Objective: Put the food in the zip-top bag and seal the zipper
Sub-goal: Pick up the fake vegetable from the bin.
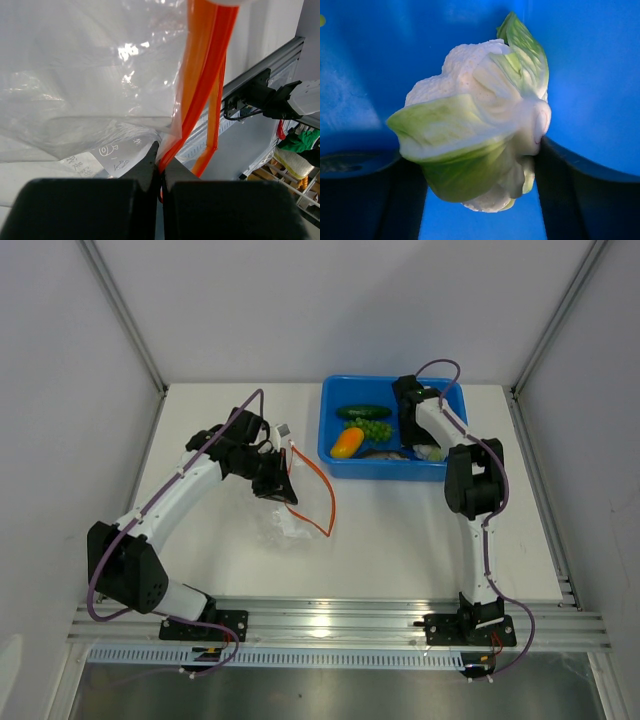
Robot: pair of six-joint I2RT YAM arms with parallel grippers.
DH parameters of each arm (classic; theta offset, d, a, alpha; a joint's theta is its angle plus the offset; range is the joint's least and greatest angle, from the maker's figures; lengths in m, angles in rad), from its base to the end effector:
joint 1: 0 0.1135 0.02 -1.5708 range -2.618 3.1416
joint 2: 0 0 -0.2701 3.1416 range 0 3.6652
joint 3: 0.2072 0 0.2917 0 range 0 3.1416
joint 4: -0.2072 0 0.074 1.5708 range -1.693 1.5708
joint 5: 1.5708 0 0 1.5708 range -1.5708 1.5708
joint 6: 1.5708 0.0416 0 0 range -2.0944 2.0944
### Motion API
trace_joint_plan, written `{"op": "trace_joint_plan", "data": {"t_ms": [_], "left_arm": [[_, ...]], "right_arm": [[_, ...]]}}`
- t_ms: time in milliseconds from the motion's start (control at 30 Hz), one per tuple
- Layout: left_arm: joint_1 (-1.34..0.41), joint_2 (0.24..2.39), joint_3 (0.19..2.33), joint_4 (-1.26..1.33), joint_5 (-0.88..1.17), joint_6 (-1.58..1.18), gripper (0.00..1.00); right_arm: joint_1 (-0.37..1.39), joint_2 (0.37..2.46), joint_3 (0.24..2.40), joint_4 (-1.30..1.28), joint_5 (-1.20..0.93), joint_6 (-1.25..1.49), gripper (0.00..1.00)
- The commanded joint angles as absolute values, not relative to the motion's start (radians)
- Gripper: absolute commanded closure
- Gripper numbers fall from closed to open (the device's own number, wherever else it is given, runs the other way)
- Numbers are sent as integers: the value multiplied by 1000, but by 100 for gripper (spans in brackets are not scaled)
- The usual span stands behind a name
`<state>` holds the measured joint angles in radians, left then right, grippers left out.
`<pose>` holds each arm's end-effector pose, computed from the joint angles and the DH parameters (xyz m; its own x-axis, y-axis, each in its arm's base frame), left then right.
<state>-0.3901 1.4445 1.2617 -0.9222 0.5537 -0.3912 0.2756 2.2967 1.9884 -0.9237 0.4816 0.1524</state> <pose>0.2939 -0.1445 0.2908 -0.9705 0.0484 -0.2361 0.1859 0.7738 -0.6056 0.5117 0.1247 0.1815 -0.9112 -0.1178 -0.3948 0.0458 0.9233 -0.3814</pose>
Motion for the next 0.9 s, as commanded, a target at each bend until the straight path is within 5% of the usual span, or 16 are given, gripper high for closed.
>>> {"op": "trace_joint_plan", "data": {"t_ms": [0,100,567,867], "left_arm": [[-382,1442,1272,-908,568,-383,99],[-382,1440,1263,-902,569,-391,99],[-382,1430,1239,-870,586,-420,100],[-382,1434,1238,-861,609,-434,99]], "right_arm": [[282,2330,2022,-913,417,178,33],[285,2323,2022,-914,417,184,50],[293,2136,2078,-954,350,207,87],[325,1941,2014,-916,118,253,95]]}}
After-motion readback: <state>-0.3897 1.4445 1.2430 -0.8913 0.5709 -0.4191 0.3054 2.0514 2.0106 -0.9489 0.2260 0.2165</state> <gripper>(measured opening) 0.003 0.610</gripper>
